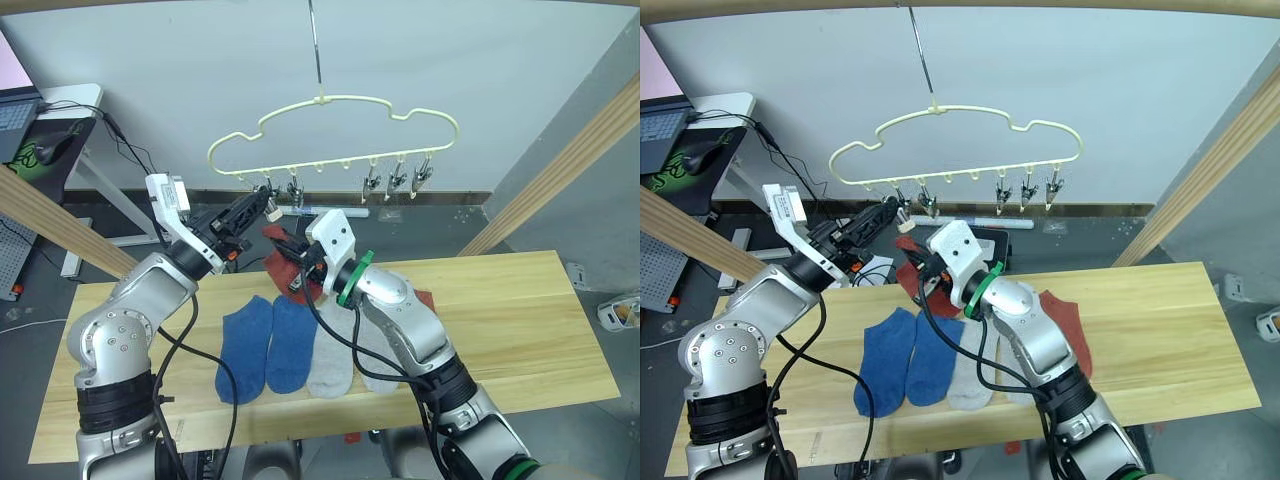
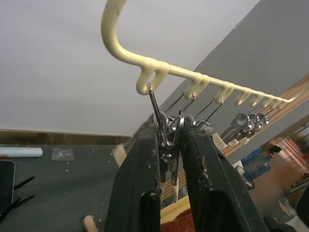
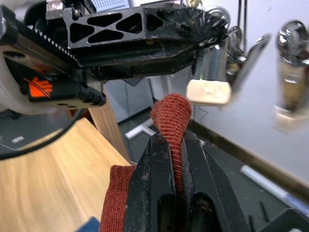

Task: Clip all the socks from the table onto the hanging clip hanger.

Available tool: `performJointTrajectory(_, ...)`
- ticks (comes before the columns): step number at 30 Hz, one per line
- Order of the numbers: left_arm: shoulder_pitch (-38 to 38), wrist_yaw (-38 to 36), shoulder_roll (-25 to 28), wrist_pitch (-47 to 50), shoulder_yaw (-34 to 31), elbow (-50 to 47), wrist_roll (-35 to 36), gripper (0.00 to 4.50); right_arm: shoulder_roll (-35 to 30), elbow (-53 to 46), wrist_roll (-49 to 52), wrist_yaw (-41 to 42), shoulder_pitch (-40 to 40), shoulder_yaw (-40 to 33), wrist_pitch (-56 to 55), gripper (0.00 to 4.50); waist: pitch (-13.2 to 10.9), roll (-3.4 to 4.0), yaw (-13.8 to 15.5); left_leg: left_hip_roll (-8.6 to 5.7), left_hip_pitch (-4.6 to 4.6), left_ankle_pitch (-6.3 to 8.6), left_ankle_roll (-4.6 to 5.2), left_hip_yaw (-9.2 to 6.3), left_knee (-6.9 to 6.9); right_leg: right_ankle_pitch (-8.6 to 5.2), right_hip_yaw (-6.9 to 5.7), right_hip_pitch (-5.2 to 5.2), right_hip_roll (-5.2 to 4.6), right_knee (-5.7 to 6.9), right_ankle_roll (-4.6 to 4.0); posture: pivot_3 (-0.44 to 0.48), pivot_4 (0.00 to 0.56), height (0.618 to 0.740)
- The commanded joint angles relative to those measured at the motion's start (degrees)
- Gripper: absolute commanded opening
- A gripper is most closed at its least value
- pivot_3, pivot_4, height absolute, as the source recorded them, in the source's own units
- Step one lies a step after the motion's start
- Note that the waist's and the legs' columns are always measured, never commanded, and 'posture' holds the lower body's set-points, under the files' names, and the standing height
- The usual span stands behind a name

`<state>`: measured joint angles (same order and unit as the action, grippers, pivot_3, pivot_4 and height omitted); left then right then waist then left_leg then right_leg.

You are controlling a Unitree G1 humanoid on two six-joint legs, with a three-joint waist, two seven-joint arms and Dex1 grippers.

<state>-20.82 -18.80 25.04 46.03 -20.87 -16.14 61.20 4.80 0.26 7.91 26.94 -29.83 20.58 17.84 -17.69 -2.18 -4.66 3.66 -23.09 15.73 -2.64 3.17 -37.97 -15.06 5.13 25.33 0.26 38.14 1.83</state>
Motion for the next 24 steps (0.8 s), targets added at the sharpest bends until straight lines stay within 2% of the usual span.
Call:
performJointTrajectory(1,0.61,0.10,0.84,-0.05,-1.28,-3.41,2.24,0.36,0.97,-0.05,1.40,0.87,-1.19,-0.93,-0.20,0.00,0.00,0.00,0.01,0.00,0.00,0.00,0.00,0.00,0.00,0.00,0.00,0.00,-0.01,0.00,0.00,-0.041,0.284,0.738)
performJointTrajectory(24,2.68,-1.68,1.92,-1.70,0.34,-4.19,0.69,0.36,1.84,2.47,2.84,2.85,-3.99,-3.41,0.13,0.00,0.04,-0.06,0.07,-0.02,0.00,0.00,0.00,-0.02,-0.09,0.00,-0.08,0.00,-0.05,0.12,-0.01,-0.034,0.276,0.738)
